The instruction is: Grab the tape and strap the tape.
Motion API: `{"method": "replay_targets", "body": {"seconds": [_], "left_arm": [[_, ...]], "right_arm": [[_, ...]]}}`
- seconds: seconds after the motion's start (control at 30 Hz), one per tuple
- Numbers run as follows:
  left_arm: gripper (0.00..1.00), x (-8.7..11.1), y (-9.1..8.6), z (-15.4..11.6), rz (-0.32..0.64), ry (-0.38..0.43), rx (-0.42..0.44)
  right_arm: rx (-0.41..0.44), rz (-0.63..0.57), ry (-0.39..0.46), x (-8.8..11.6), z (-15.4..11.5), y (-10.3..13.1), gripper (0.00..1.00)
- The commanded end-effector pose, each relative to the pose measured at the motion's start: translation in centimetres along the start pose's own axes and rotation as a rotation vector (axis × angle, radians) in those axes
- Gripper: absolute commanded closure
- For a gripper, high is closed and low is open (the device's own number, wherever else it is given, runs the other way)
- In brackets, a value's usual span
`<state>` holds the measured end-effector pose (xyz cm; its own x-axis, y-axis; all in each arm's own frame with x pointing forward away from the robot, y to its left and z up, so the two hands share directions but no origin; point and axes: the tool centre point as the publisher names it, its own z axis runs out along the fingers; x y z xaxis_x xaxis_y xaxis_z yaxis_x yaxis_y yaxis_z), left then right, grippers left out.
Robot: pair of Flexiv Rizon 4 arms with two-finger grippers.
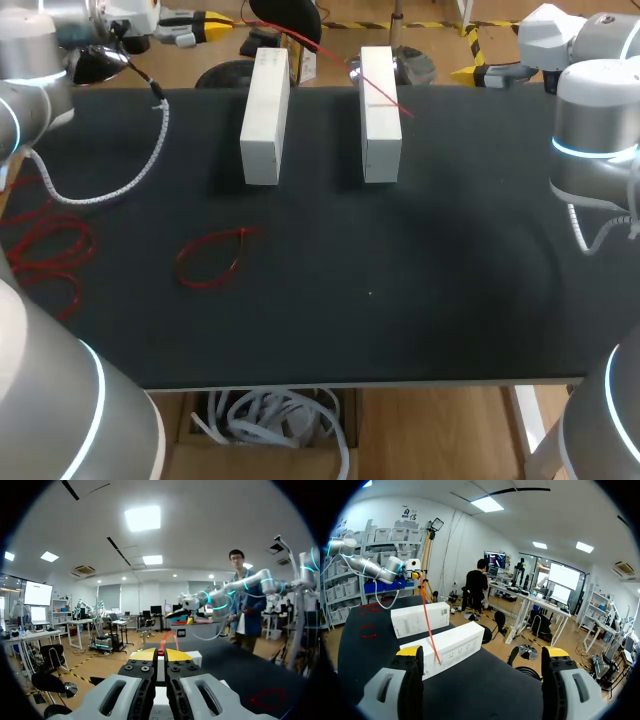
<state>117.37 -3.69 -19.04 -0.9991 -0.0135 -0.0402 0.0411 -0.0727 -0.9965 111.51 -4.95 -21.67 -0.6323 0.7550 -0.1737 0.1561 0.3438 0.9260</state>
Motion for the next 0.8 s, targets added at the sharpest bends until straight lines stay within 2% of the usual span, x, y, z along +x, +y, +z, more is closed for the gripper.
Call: {"method": "replay_targets", "body": {"seconds": [0.03,0.13,0.4,0.6,0.8], "left_arm": [[1.0,3.6,-1.3,0.0,0.01,-0.225,-0.002],[1.0,4.4,-1.7,-0.2,0.01,-0.271,0.028],[1.0,6.3,-2.7,-0.6,0.001,-0.325,0.024],[1.0,6.8,-3.0,-0.8,0.004,-0.335,-0.013],[1.0,6.8,-3.0,-0.8,0.004,-0.335,-0.013]], "right_arm": [[0.0,0.0,0.0,0.0,0.0,0.0,0.0],[0.0,0.0,0.0,0.0,0.0,0.0,0.0],[0.0,0.0,0.0,0.0,0.0,0.0,0.0],[0.0,0.0,0.0,0.0,0.0,0.0,0.0],[0.0,0.0,0.0,0.0,0.0,0.0,0.0]]}}
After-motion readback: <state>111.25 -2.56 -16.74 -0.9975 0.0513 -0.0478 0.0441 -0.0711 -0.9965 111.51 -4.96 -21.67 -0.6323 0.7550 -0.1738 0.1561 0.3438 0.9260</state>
